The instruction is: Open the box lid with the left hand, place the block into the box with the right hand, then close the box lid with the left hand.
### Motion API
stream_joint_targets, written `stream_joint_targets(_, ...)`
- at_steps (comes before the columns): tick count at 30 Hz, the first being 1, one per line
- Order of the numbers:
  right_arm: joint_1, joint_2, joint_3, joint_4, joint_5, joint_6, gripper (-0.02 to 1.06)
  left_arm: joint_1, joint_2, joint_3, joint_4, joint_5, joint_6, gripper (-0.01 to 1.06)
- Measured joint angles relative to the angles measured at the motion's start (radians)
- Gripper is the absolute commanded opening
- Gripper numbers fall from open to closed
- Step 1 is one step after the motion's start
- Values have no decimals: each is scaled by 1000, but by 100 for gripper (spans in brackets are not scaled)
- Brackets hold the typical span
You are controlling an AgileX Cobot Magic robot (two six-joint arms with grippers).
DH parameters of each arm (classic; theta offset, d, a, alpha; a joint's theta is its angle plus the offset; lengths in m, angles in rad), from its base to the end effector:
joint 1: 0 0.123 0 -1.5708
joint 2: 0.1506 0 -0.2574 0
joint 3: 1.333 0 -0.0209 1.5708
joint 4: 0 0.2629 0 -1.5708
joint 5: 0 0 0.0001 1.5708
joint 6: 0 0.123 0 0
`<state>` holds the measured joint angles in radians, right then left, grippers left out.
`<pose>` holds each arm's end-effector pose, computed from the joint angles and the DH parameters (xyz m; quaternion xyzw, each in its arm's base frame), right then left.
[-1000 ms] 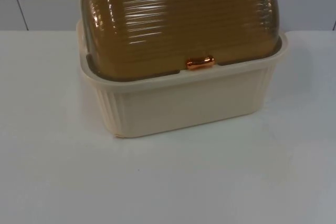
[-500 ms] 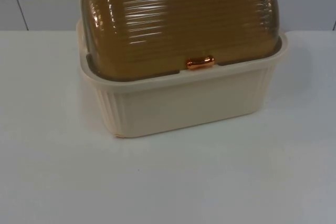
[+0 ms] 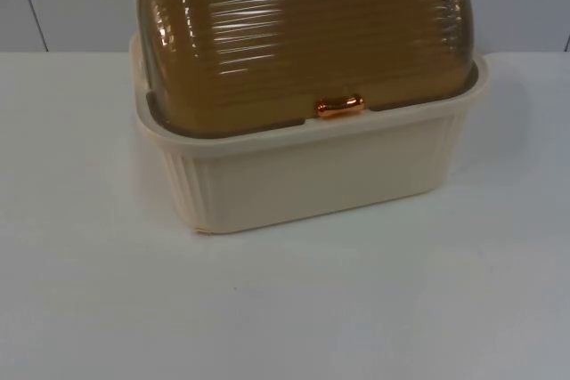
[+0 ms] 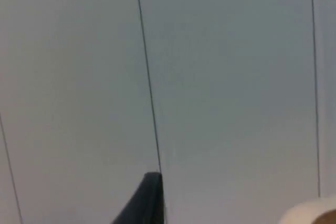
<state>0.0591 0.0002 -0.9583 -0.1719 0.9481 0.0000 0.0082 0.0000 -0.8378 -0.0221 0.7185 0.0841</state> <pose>-0.0185 -0.0182 0.4122 -0.0018 0.6697 -0.0621 0.7400 0.0075 -0.0017 0.4093 0.0243 0.6300 0.0248 0.7759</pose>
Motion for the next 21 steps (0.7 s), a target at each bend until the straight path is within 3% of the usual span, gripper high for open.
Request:
stream_joint_targets(5,0,0,0,24,98,-15,105,-9,0,1,-77,33,69,105)
stream_joint_targets(9,0,0,16,24,163,-14,105,-35,0,37,-105,222,95,105)
stream_joint_targets(11,0,0,29,26,168,-6,105,-37,0,51,-105,245,93,105)
stream_joint_targets(12,0,0,36,28,170,0,105,-40,1,76,-105,295,83,105)
stream_joint_targets(21,0,0,211,68,231,27,105,-40,1,198,-50,350,53,105)
